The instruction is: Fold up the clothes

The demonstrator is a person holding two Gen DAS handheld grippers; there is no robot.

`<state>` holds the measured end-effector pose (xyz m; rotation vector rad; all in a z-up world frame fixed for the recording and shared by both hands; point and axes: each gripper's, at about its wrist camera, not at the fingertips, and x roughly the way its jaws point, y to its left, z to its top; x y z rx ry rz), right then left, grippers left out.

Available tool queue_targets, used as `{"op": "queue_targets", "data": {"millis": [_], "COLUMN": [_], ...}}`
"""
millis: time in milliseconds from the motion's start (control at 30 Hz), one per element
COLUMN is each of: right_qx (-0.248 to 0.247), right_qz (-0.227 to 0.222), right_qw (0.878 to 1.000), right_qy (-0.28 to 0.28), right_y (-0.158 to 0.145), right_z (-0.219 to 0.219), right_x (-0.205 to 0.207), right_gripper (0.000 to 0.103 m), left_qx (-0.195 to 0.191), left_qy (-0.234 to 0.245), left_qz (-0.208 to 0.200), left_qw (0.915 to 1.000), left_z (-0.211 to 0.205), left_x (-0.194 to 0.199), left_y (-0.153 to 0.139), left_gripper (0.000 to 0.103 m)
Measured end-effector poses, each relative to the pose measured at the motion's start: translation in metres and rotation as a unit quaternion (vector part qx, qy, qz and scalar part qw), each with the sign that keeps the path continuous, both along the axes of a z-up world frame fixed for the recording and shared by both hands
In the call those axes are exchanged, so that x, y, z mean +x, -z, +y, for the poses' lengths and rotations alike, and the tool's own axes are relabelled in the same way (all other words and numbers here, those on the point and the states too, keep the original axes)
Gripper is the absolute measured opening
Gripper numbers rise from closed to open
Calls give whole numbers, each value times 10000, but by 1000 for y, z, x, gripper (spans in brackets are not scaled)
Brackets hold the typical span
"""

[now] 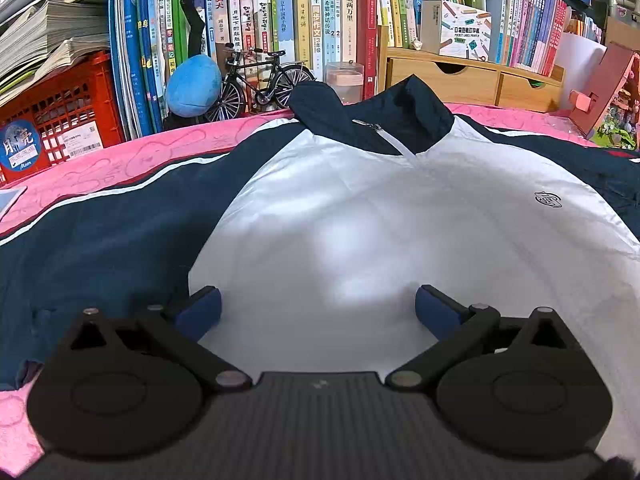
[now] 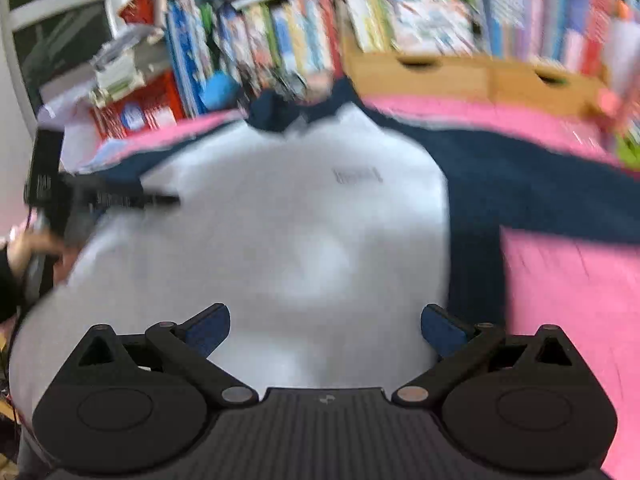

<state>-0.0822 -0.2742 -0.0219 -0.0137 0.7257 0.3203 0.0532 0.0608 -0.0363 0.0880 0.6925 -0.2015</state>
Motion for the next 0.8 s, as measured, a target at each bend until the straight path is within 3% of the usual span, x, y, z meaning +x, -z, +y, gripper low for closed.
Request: {"op": "queue_targets", "data": {"millis": [100,133,200,333,400,467,567,667,800], "right_qx": [-633,-641,-499,134,669,880,803,699,466], "right_qz": [79,145,305,-203,-490,-599,-459,-272,-387], "right_qw": [9979,9976,9970,9950,9923,9906,9923,9936,9937], "right_qy": [141,210,507,966,916,854,819,849,946], "right_y": [6,3,-4,-28,-39,-41,-29,-11,7], "right_z": [-18,-26,-45,-60,-60,-50,-34,-26,-23], "right_x": [-40,-49,-60,-72,-64,-47,-20,4,15], "right_gripper": [103,103,103,103,103,103,103,103,103], "left_qx": [49,72,-25,-215,-271,-129,75,-44,331], "left_qy": [-19,-31,158,636,859,1150,1552,1747,1609], "left_qz": [26,39,-13,-76,17,156,272,486,591], "left_qw": [10000,10000,9999,9977,9959,9932,9875,9834,9846], "left_z": [1,0,-6,-29,-52,-87,-137,-180,-227], "left_x": [-1,-1,-7,-14,-9,-4,3,20,54], "left_y": [-1,-2,-13,-37,-42,-38,-34,-26,-6], "left_gripper": [103,103,103,103,103,103,103,103,103]}}
